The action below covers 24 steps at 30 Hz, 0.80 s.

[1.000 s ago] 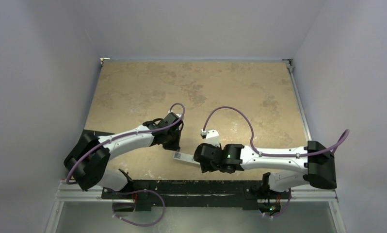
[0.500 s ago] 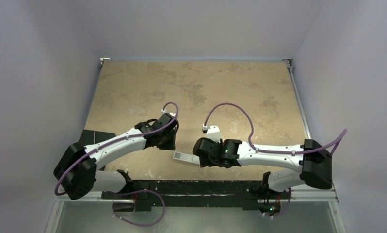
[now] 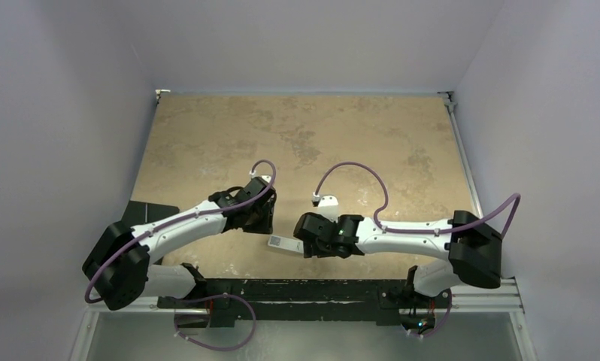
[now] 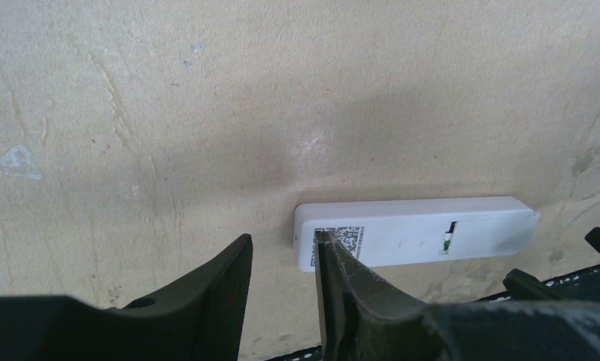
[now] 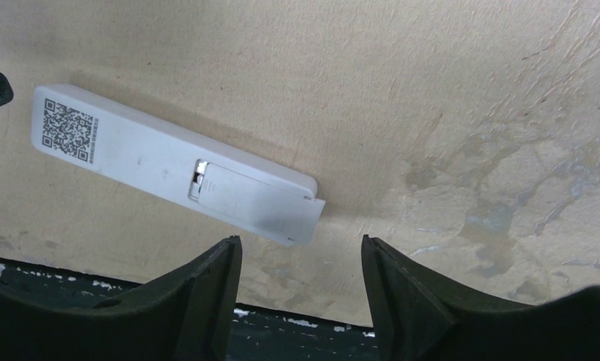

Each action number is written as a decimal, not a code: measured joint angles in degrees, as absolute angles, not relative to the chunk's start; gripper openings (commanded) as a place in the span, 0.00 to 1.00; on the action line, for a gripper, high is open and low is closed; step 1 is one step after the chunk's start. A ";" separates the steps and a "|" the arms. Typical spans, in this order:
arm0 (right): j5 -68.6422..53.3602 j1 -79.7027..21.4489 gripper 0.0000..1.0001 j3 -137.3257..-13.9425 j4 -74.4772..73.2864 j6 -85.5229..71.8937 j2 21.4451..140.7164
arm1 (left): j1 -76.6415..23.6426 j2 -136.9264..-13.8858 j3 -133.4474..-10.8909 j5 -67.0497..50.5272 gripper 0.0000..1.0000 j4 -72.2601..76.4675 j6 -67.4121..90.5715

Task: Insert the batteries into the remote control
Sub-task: Adjust the remote control at the center of the board, then load the battery cover into the remote control.

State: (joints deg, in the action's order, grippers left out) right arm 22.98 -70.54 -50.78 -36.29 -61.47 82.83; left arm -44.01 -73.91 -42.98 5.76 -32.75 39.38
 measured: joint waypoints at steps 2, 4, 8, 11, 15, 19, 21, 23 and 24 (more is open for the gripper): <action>23.00 -70.48 0.66 -50.81 -36.05 -62.37 83.31 | -44.01 -73.93 -42.33 5.34 0.36 -32.16 39.40; 23.03 -70.43 0.66 -50.87 -35.94 -63.35 83.79 | -44.01 -73.93 -41.76 4.91 0.36 -31.75 39.40; 23.07 -70.37 0.66 -50.92 -35.94 -64.95 84.42 | -44.01 -73.93 -40.56 4.03 0.36 -30.30 39.42; 23.07 -70.24 0.65 -51.46 -36.03 -65.89 84.97 | -44.01 -73.93 -39.62 3.16 0.36 -29.21 39.44; 23.24 -70.02 0.65 -52.25 -36.12 -66.72 85.47 | -44.01 -73.93 -38.72 2.28 0.36 -28.23 39.46; 23.35 -69.84 0.65 -52.95 -36.34 -67.42 86.70 | -44.01 -73.97 -38.61 1.67 0.35 -27.64 39.44; 23.49 -69.73 0.65 -53.21 -36.62 -67.72 87.44 | -44.01 -73.97 -38.61 1.50 0.35 -27.42 39.44; 23.59 -69.69 0.65 -53.49 -36.86 -68.12 88.18 | -44.01 -73.97 -38.59 1.23 0.35 -27.24 39.44; 23.70 -69.69 0.65 -53.60 -37.04 -68.29 88.53 | -44.01 -73.97 -38.59 1.10 0.35 -27.14 39.44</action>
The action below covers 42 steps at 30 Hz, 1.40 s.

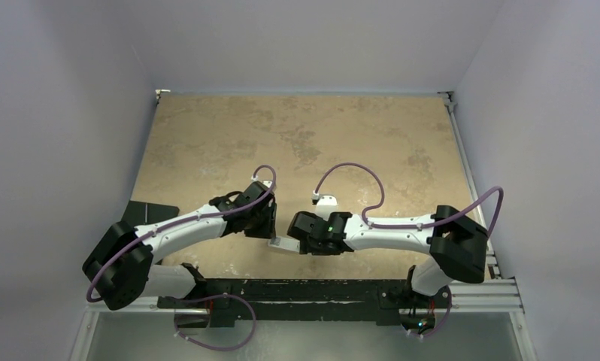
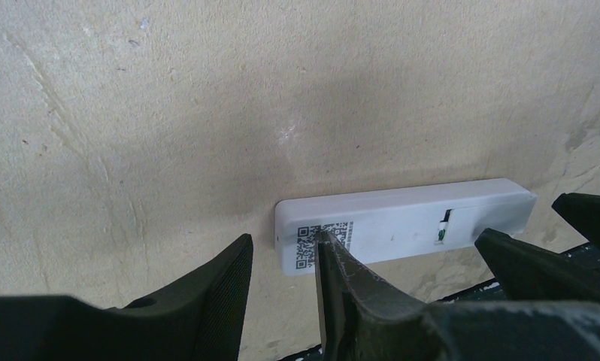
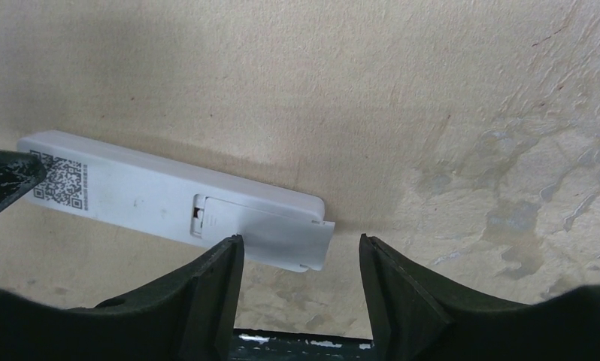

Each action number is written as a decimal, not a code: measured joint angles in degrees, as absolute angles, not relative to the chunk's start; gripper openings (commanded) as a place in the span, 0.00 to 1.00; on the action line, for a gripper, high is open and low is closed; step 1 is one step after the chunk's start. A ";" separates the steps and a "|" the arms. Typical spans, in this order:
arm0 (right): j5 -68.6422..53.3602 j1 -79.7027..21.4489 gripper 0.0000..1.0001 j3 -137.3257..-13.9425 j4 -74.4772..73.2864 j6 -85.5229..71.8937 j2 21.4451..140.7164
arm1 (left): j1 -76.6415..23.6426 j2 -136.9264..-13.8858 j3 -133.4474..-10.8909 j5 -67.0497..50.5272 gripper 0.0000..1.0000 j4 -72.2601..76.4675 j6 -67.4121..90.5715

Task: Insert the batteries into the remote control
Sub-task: Load the battery cover into the remote control.

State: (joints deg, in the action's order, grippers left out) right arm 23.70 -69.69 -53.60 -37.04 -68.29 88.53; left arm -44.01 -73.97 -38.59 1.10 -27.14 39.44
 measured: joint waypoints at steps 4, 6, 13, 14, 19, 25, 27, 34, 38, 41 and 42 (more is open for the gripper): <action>24.32 -69.69 0.65 -53.78 -37.76 -68.97 89.19 | -44.01 -74.04 -38.48 0.71 0.35 -26.72 39.42; 24.53 -69.69 0.65 -53.78 -38.00 -69.28 89.30 | -44.01 -74.04 -38.37 0.38 0.35 -26.39 39.42; 24.58 -69.63 0.64 -54.15 -38.59 -69.93 89.62 | -44.01 -74.26 -36.80 -1.48 0.35 -24.60 39.59; 24.56 -69.63 0.64 -54.37 -38.59 -69.95 89.73 | -44.01 -74.26 -36.67 -1.69 0.35 -24.38 39.70; 24.53 -69.63 0.61 -54.57 -38.63 -70.08 89.86 | -44.01 -74.26 -36.34 -2.48 0.35 -23.38 39.88; 24.51 -69.63 0.56 -54.81 -38.46 -70.13 90.50 | -44.01 -74.26 -35.70 -3.49 0.35 -21.96 39.94; 24.47 -69.63 0.56 -54.92 -38.44 -70.13 90.52 | -44.01 -74.26 -35.66 -3.60 0.34 -21.89 39.94; 24.32 -69.63 0.53 -55.27 -38.39 -70.11 90.80 | -43.99 -74.26 -35.44 -3.77 0.34 -21.56 40.01; 24.29 -69.63 0.52 -55.29 -38.33 -70.13 90.80 | -43.99 -74.26 -35.22 -3.84 0.34 -21.26 40.14; 24.27 -69.63 0.51 -55.29 -38.28 -70.13 90.80 | -43.92 -74.26 -35.22 -3.88 0.34 -21.23 40.40; 24.27 -69.63 0.50 -55.29 -38.22 -70.13 90.80 | -43.92 -74.26 -35.22 -3.88 0.34 -21.23 40.47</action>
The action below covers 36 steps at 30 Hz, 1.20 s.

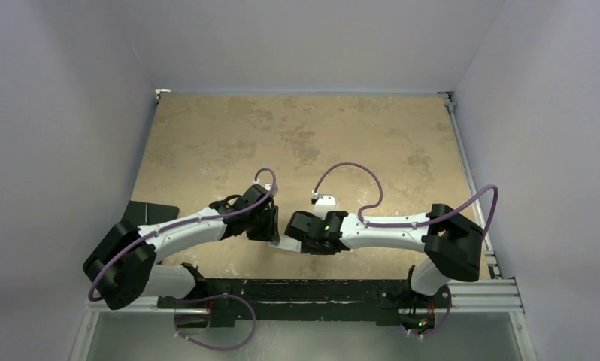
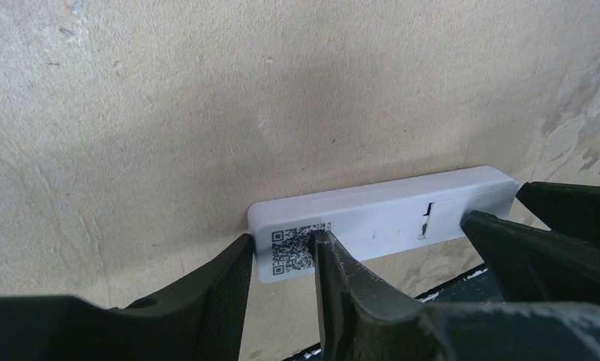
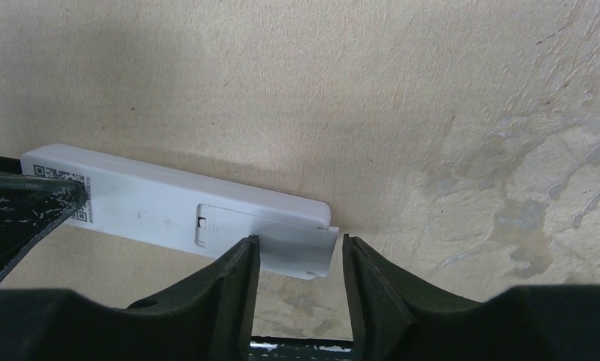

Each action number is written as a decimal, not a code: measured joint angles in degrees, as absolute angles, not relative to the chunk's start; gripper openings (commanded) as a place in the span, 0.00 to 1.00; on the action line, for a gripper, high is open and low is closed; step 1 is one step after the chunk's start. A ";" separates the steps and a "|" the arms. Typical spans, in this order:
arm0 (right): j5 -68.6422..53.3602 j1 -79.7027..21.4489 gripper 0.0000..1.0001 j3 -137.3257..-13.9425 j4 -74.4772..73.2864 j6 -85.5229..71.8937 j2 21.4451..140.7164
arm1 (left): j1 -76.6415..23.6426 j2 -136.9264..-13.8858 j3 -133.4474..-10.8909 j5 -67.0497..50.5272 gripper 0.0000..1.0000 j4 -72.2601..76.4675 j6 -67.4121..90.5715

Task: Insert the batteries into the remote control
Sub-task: Load the battery cover into the remote control.

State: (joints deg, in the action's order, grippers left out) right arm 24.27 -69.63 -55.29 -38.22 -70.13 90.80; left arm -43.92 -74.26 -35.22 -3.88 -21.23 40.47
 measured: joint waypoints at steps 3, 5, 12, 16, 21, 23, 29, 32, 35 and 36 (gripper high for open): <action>24.25 -69.63 0.49 -55.31 -38.13 -70.13 90.87 | -43.92 -74.26 -35.20 -3.90 0.34 -21.23 40.49; 24.27 -69.63 0.49 -55.44 -38.11 -70.11 91.13 | -43.90 -74.26 -35.18 -4.01 0.34 -21.17 40.49; 24.16 -69.63 0.48 -55.81 -38.02 -70.02 91.57 | -43.90 -74.26 -35.14 -4.08 0.34 -21.04 40.49; 24.05 -69.63 0.48 -55.96 -37.98 -69.84 91.66 | -43.90 -74.26 -35.14 -4.10 0.34 -21.04 40.49; 24.05 -69.63 0.47 -56.31 -38.15 -69.45 92.09 | -43.88 -74.26 -35.14 -4.12 0.34 -21.04 40.49; 24.03 -69.63 0.46 -56.53 -38.17 -69.38 92.33 | -43.90 -74.26 -35.14 -4.16 0.34 -21.04 40.49; 23.70 -69.63 0.45 -57.01 -38.46 -68.73 92.66 | -43.90 -74.26 -35.14 -4.23 0.34 -21.04 40.47; 23.44 -69.58 0.45 -57.34 -38.70 -68.36 92.95 | -43.90 -74.26 -35.14 -4.23 0.34 -21.04 40.47; 23.31 -69.56 0.45 -57.69 -38.94 -68.03 93.23 | -43.90 -74.26 -35.14 -4.25 0.34 -21.04 40.47; 23.27 -69.56 0.45 -57.76 -38.96 -67.92 93.27 | -43.90 -74.26 -35.14 -4.25 0.34 -21.04 40.49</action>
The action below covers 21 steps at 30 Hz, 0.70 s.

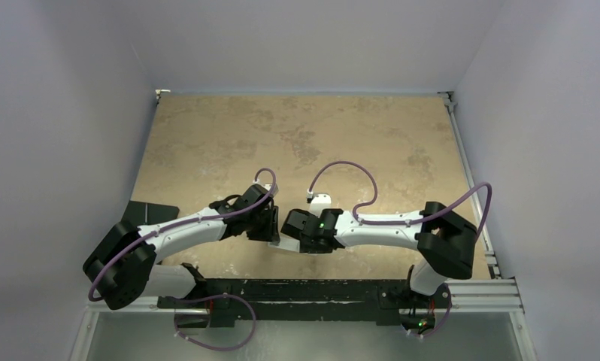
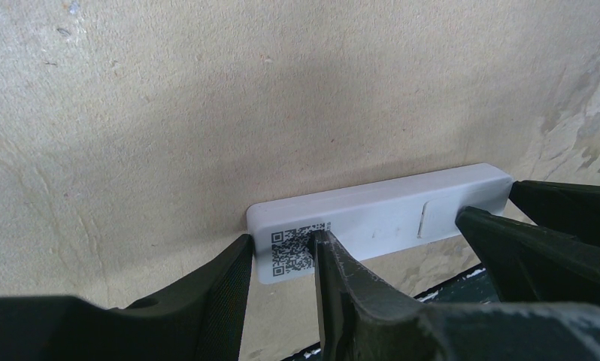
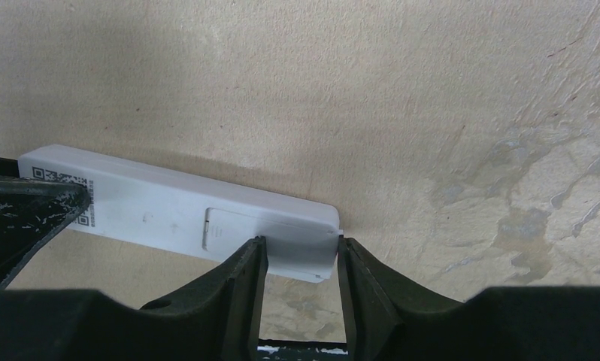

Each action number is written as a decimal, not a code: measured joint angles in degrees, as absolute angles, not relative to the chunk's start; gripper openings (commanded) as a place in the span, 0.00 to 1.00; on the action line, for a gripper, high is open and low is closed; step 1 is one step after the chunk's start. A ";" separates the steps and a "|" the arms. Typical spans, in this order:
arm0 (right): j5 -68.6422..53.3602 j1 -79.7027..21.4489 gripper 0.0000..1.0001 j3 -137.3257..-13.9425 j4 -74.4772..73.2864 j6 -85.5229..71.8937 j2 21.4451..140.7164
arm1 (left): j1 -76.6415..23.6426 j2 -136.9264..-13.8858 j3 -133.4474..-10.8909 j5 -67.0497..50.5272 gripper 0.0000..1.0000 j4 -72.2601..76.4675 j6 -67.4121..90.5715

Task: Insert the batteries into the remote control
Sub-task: Load the battery cover into the remote control.

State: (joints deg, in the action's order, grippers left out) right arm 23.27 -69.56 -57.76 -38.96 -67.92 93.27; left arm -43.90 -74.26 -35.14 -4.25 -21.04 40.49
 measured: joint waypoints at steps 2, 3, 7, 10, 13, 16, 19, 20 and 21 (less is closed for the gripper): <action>23.20 -69.56 0.45 -57.89 -39.03 -67.77 93.38 | -43.92 -74.26 -35.14 -4.25 0.34 -21.04 40.49; 23.11 -69.54 0.45 -57.91 -39.03 -67.66 93.38 | -43.92 -74.26 -35.14 -4.25 0.34 -21.04 40.49; 23.00 -69.47 0.45 -57.93 -39.00 -67.44 93.43 | -43.97 -74.26 -35.14 -4.23 0.34 -21.04 40.49; 22.98 -69.47 0.44 -57.95 -39.00 -67.37 93.47 | -44.01 -74.26 -35.14 -4.21 0.34 -21.04 40.49; 22.96 -69.47 0.44 -57.95 -38.96 -67.35 93.47 | -44.01 -74.26 -35.14 -4.23 0.34 -21.04 40.51; 22.92 -69.47 0.44 -57.95 -38.94 -67.29 93.47 | -44.03 -74.26 -35.14 -4.21 0.34 -21.04 40.51; 22.81 -69.47 0.44 -57.95 -38.87 -67.26 93.47 | -44.07 -74.26 -35.14 -4.19 0.33 -21.04 40.51; 22.79 -69.47 0.44 -57.95 -38.83 -67.24 93.47 | -44.07 -74.26 -35.14 -4.19 0.34 -21.04 40.53; 22.76 -69.47 0.44 -57.93 -38.79 -67.24 93.47 | -44.07 -74.26 -35.14 -4.19 0.34 -21.04 40.53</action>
